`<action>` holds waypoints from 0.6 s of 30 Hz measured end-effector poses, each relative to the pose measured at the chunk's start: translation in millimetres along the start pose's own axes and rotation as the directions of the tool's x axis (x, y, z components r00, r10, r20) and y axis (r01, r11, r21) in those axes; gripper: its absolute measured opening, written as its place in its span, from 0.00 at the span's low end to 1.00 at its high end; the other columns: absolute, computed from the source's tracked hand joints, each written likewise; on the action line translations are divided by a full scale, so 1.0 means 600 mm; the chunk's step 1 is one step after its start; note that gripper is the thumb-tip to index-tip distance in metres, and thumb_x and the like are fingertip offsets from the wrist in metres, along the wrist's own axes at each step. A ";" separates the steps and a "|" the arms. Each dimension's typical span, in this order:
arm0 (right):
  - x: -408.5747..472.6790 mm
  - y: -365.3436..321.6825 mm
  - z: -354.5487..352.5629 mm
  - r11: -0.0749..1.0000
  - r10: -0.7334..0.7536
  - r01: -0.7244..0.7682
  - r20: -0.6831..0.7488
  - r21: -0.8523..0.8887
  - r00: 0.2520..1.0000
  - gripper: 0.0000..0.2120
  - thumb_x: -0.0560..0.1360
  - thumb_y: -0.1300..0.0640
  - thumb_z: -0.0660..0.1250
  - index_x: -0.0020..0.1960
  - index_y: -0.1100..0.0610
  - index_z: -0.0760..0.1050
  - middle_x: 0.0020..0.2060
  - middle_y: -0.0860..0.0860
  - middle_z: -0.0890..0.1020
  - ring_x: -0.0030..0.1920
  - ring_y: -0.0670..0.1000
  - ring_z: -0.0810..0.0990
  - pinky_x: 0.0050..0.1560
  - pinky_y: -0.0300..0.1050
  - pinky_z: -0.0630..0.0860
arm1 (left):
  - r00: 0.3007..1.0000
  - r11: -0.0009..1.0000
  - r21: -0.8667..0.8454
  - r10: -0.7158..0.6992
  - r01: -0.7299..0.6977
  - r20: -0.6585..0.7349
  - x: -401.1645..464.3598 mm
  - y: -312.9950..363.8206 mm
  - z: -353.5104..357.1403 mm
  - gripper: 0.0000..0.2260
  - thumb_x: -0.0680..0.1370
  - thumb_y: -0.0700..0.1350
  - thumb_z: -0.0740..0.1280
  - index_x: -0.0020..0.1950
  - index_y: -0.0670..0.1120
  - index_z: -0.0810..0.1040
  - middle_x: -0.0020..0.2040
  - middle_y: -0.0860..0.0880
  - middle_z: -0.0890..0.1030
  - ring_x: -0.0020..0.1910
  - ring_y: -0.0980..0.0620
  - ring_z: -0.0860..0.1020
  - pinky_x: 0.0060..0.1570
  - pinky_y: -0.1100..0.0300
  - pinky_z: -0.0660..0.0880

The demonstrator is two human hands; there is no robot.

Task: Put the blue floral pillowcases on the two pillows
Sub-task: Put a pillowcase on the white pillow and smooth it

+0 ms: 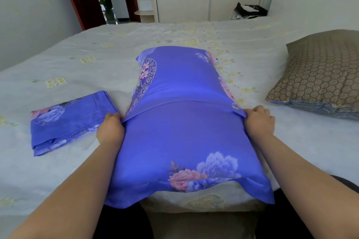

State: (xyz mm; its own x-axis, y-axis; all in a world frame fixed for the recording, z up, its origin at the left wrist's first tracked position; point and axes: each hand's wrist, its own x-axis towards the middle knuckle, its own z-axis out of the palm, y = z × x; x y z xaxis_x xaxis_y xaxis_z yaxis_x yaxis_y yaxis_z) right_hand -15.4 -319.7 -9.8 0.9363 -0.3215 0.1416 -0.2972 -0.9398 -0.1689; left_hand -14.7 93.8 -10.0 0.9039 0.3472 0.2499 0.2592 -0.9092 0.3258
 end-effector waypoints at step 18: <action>-0.019 -0.163 -0.072 0.918 -0.141 -0.023 0.380 0.397 0.914 0.53 0.65 0.22 0.51 0.77 0.54 0.40 0.77 0.51 0.45 0.77 0.54 0.46 0.75 0.57 0.49 | 0.939 0.951 -0.309 0.085 0.024 0.334 -0.007 0.175 -0.032 0.44 0.65 0.79 0.50 0.76 0.60 0.50 0.78 0.51 0.49 0.77 0.47 0.47 0.73 0.41 0.48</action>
State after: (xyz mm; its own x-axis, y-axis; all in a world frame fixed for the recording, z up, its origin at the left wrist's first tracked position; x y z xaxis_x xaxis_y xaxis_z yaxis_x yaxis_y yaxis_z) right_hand -5.1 -229.3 47.4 0.9691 -0.1171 -0.2173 -0.2200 -0.8090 -0.5451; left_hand 2.5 1.2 40.6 0.9843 0.1717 -0.0421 0.1625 -0.7851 0.5977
